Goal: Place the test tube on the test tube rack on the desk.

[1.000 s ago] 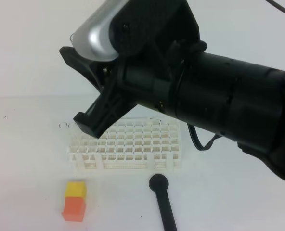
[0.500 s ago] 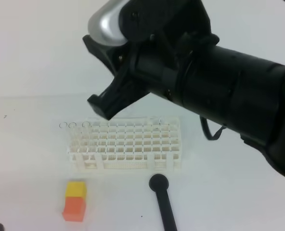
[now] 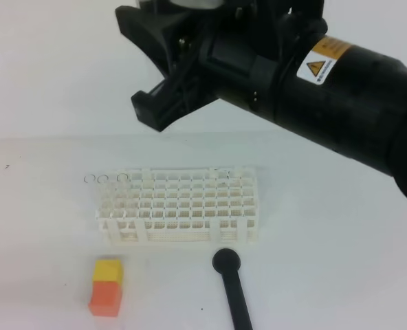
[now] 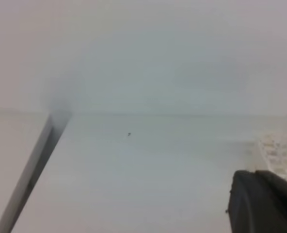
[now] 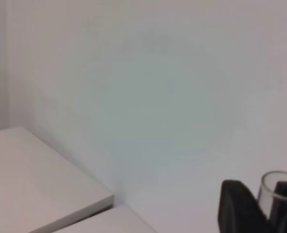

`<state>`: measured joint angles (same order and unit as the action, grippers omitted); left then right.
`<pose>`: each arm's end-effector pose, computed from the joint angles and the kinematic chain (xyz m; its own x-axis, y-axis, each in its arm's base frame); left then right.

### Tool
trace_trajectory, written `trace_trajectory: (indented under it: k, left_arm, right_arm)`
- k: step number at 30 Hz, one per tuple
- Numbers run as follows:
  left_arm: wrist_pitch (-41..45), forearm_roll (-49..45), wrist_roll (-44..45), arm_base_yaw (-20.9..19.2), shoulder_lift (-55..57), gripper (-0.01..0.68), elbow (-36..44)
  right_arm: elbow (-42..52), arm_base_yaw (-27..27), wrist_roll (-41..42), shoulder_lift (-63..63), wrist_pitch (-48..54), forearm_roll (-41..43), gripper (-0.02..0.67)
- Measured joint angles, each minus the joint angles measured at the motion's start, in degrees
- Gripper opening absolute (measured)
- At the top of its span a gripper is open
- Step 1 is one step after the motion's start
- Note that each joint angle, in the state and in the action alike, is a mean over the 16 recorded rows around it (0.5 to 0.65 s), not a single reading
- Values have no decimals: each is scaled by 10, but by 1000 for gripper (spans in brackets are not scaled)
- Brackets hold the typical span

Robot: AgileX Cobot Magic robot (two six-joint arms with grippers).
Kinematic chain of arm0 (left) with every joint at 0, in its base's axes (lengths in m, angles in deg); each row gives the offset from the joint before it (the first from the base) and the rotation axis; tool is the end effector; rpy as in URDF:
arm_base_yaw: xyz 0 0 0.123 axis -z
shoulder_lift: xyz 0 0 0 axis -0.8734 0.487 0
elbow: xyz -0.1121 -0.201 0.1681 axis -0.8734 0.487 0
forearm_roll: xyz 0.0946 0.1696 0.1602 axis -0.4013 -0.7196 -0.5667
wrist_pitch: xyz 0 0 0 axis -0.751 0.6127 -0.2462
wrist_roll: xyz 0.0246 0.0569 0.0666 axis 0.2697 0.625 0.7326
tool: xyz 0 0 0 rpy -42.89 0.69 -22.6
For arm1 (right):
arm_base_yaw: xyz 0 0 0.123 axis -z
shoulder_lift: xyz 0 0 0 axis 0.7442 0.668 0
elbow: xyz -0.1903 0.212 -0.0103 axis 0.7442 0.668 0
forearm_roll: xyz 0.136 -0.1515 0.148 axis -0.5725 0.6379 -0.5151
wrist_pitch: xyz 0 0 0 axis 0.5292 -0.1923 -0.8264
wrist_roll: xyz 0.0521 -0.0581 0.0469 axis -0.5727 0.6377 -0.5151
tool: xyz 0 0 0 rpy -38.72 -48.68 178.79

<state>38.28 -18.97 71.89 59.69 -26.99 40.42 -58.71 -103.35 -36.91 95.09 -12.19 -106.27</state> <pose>0.0355 0.0018 0.2728 -0.0702 0.0952 -0.9930 -0.0252 0.9949 0.0972 0.2116 0.2875 0.4140 0.1622 -0.0266 -0.9864 -0.7378 0.6606 -0.1391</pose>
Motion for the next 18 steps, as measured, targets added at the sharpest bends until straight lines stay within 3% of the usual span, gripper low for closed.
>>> trace_trajectory:
  k: [7,18]
  left_arm:
    - [-10,29,-6,-41,0,-1,19]
    - [-90,106,-7,-46,0,-1,140]
  right_arm:
    - [11,23,-66,36,-18,70,120]
    - [62,36,-155,96,-142,112,120]
